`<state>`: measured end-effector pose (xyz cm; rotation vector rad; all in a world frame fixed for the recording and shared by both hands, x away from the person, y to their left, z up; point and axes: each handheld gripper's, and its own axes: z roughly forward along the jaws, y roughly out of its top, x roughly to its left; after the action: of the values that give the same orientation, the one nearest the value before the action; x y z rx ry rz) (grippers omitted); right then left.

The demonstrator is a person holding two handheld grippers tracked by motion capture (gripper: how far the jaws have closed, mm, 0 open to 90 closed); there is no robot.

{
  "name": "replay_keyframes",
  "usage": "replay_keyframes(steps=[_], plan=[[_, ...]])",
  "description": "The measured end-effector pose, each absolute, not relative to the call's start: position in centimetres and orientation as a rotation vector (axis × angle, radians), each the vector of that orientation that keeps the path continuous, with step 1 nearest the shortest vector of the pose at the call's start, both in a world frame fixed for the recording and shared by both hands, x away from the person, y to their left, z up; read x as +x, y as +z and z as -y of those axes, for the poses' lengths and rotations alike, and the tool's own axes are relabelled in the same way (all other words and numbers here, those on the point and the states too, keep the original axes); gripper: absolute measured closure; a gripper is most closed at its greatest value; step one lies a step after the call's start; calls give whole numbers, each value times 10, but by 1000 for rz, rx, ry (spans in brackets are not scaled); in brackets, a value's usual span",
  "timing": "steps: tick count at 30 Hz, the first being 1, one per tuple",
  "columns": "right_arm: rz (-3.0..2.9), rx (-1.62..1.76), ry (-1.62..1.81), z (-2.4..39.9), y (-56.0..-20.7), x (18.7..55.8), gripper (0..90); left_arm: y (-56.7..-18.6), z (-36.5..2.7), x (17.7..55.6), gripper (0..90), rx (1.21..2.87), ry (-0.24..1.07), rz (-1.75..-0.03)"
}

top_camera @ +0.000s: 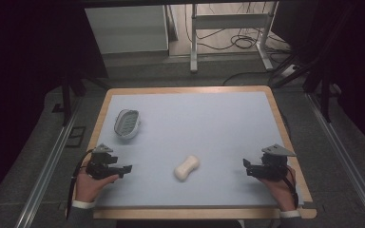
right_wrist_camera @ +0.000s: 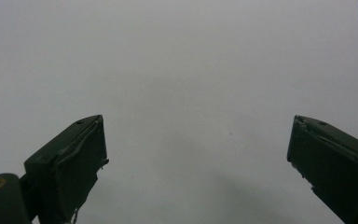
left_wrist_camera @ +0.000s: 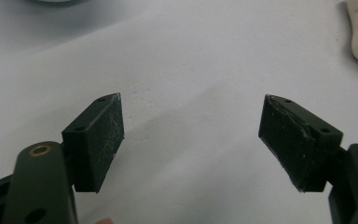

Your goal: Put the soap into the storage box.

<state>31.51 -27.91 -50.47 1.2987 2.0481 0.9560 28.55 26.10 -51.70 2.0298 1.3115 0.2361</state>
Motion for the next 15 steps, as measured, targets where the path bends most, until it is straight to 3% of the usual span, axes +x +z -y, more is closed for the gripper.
replay_keyframes(steps=[15], plan=[[-2033,1320,992,283,-504,314,46,-515,-260,282,224,2017,237,-1310]])
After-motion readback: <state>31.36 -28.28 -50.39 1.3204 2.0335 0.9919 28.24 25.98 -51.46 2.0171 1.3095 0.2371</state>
